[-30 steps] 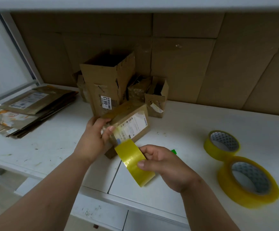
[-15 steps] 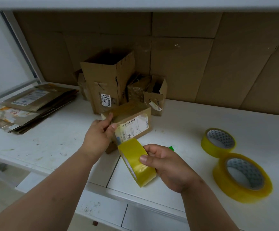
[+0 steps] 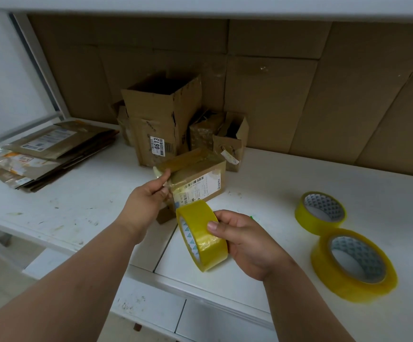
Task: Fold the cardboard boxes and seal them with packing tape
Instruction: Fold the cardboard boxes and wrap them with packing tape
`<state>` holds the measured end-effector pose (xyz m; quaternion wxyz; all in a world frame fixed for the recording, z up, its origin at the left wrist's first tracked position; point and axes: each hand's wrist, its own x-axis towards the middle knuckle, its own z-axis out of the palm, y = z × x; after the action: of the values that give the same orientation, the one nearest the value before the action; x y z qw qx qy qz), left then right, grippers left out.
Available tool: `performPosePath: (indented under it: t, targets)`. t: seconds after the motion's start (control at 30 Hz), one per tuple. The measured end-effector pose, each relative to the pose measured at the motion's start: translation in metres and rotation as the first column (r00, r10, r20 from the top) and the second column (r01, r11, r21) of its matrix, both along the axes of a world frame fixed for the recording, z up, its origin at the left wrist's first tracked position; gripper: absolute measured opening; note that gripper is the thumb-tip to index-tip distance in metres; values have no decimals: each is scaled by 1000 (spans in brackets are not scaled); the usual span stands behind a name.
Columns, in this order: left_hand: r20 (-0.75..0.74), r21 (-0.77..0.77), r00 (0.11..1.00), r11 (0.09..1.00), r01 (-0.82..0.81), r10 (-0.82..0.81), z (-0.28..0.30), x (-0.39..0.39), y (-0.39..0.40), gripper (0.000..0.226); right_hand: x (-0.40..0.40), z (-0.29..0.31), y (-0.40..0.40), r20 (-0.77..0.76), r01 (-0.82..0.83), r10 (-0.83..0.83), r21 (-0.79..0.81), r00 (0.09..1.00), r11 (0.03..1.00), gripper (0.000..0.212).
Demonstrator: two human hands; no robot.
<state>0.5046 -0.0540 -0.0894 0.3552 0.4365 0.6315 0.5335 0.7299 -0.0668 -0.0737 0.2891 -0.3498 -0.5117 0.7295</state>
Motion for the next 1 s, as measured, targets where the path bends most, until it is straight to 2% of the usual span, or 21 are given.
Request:
performPosePath:
  t: [0.13,0.2,0.23,0.33,0.4,0.53,0.6,0.63,0.67,0.73,0.8,0.83,0.9,1.0]
  targets:
    - [32,25,996,996,-87,86,-1,11,-9,46,1,-2,0,4,-6,6,13,1000,1000,38]
    - [115,-9,974,981,-194,194,-3,17,-18,26,3,-2,1,5,-17,17,25,1000,1000,45]
    - [161,-56,965,978,-200,207,-4,20,-23,26,5,-2,2,9,-27,26,38,1000,999,45]
    - [209,-210,976,977,-22,67,-3,28,-36,54,9,-4,5,18,-53,52,77,998,996,34]
    - [237,-252,971,966,56,6,0,33,-41,59,11,-5,7,23,-67,65,91,998,994,32]
    - [406,-250,913,965,84,26,7,42,-43,36,19,-7,11,44,-130,126,115,991,985,41]
    - [466,-242,884,968,71,52,9,46,-44,30,25,-11,18,105,-47,32,143,994,989,31]
    - [488,-233,871,971,59,64,9,47,-44,30,28,-15,25,203,35,-78,210,976,977,21]
    - [505,-223,860,973,49,72,8,48,-44,29,30,-20,32,364,82,-207,332,908,940,15]
    - [524,-205,848,978,38,77,9,50,-45,29,31,-32,43,662,-58,-403,559,632,827,32]
    - [537,-189,840,982,32,76,9,53,-45,28,29,-43,47,790,-255,-464,583,401,772,45]
    - [544,-185,836,982,31,76,10,54,-45,28,27,-48,48,811,-314,-479,576,334,755,46]
    - [556,-182,827,983,27,80,9,55,-46,29,26,-54,50,811,-359,-516,585,277,727,35]
    - [569,-179,817,984,14,92,9,57,-47,29,26,-51,50,768,-329,-590,640,250,694,20]
